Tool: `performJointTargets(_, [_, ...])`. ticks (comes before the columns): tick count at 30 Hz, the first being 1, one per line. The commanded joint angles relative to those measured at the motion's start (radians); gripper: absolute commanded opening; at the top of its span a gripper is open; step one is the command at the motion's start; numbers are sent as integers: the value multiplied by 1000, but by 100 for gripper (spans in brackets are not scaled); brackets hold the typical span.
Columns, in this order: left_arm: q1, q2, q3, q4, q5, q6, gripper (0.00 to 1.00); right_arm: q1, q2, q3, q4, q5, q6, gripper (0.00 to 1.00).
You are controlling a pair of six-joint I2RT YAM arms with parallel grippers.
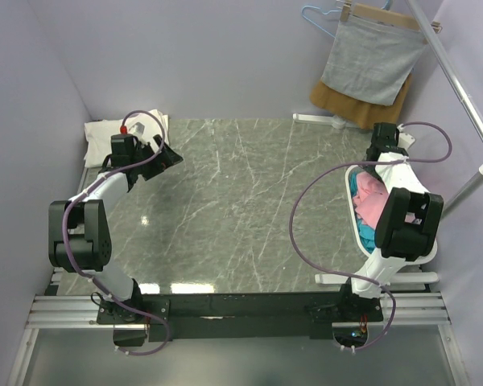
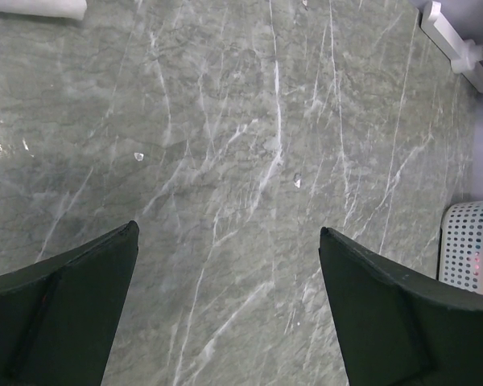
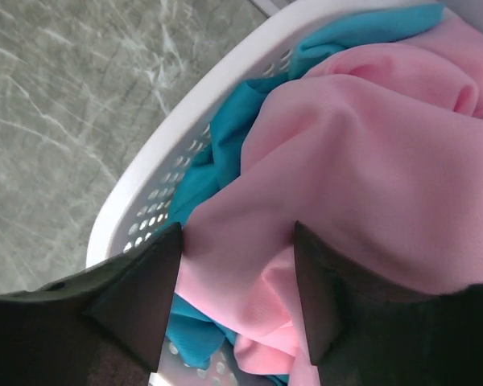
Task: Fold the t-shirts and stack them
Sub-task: Grab crumpled tshirt from bin with the right arm, then move the tshirt to the center of the board
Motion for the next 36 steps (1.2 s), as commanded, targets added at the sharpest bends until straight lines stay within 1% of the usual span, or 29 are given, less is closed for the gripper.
performJointTargets(1, [-8, -12, 26, 37, 39, 22, 100, -6, 1, 54, -14, -13, 2, 42])
performJointTargets(2, [-10, -17, 23, 38, 34, 21, 99, -4, -21, 45, -8, -16, 1, 33])
performJointTargets(3, [-12, -23, 19, 41, 33, 21, 99, -3, -39, 31, 4, -28, 1, 16])
performJointTargets(4, [-12, -26, 19, 44, 31, 19, 99, 0, -59, 18, 18, -42, -11, 5])
performJointTargets(5, [-13, -29, 16, 46, 36, 19, 100, 3, -105, -4, 44, -56, -21, 0])
performJointTargets(7, [-13, -31, 18, 50, 42, 15, 100, 43, -151, -18, 57, -71, -63, 0])
performJointTargets(9, [-19, -40, 16, 57, 34, 15, 99, 100, -237, -19, 72, -65, -99, 0])
performJointTargets(10, [-21, -47, 12, 61, 27, 7, 99, 170, -269, -18, 75, -33, -123, 0])
performJointTargets(12, [-21, -92, -14, 81, -7, -4, 100, 251, -364, -15, 93, 1, -147, 0])
performJointTargets(13, [-22, -113, -26, 106, -24, -22, 99, 331, -395, -13, 98, 43, -159, 0])
performJointTargets(14, [-21, -135, -49, 115, -41, -30, 100, 360, -456, -6, 107, 50, -165, 0])
performJointTargets(16, [-21, -192, -60, 107, -93, -40, 99, 419, -512, -6, 124, 67, -186, 0])
performJointTargets(17, [-21, -207, -57, 98, -110, -42, 99, 449, -556, 8, 130, 42, -194, 0])
performJointTargets(19, [-21, -245, -56, 84, -146, -57, 100, 456, -593, 30, 127, -54, -211, 0])
performJointTargets(20, [-21, -255, -56, 66, -159, -65, 100, 468, -617, 49, 129, -179, -213, 0])
performJointTargets(23, [-21, -281, -48, 41, -200, -94, 99, 503, -627, 105, 124, -385, -239, 0])
performJointTargets(24, [-21, -288, -48, 37, -208, -100, 99, 520, -618, 119, 124, -589, -245, 0])
performJointTargets(26, [-21, -298, -56, 44, -204, -114, 100, 542, -572, 155, 124, -761, -251, 0])
performJointTargets(27, [-21, -307, -56, 46, -200, -119, 99, 571, -553, 163, 130, -923, -249, 0])
performJointTargets(29, [-21, -313, -66, 49, -179, -131, 99, 617, -497, 182, 146, -1011, -259, 0])
performJointTargets(30, [-21, -321, -73, 58, -171, -134, 99, 637, -477, 188, 153, -1041, -260, 3])
performJointTargets(31, [-21, -325, -79, 66, -162, -132, 99, 682, -455, 200, 147, -1064, -266, 4])
performJointTargets(32, [-21, -339, -97, 80, -133, -129, 100, 701, -411, 221, 141, -1078, -271, 6])
performJointTargets(33, [-21, -345, -103, 86, -127, -125, 99, 735, -388, 232, 135, -1093, -280, 7])
performJointTargets(36, [-22, -371, -126, 98, -88, -106, 99, 770, -316, 246, 130, -1107, -285, 6])
